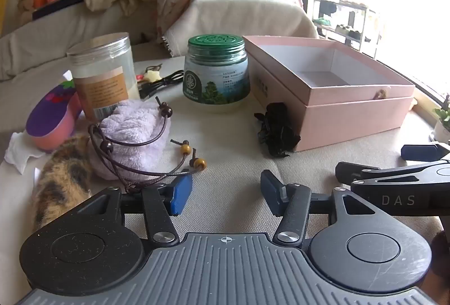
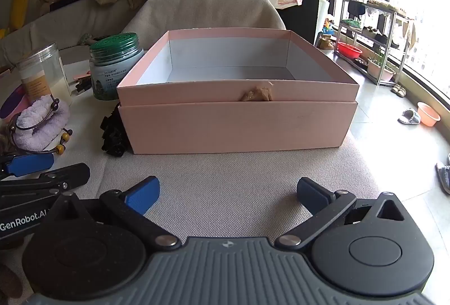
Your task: Organize soft objects
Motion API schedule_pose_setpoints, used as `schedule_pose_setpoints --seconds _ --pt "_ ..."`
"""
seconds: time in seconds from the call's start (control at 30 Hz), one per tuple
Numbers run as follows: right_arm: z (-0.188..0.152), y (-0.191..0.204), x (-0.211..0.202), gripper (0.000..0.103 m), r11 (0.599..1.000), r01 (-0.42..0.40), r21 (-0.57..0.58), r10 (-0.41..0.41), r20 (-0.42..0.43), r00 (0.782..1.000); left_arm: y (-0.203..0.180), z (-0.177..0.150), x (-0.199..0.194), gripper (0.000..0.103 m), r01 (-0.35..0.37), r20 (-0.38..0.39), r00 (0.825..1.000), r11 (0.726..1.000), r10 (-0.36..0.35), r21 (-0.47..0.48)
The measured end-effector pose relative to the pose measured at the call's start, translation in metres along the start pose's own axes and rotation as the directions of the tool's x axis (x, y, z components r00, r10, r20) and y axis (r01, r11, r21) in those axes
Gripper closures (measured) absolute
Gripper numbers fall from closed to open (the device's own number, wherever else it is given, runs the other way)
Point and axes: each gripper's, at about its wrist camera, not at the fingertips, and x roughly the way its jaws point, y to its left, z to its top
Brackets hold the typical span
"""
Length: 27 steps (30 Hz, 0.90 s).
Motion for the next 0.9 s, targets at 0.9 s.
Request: schedule_pose_setpoints --seconds 0.9 --pt "0.0004 0.0001 0.0004 0.000 1.000 -0.001 0.001 0.001 0.000 1.000 -0.0009 0.0002 0.0000 0.044 -0.004 0.000 1.000 1.000 0.004 0.005"
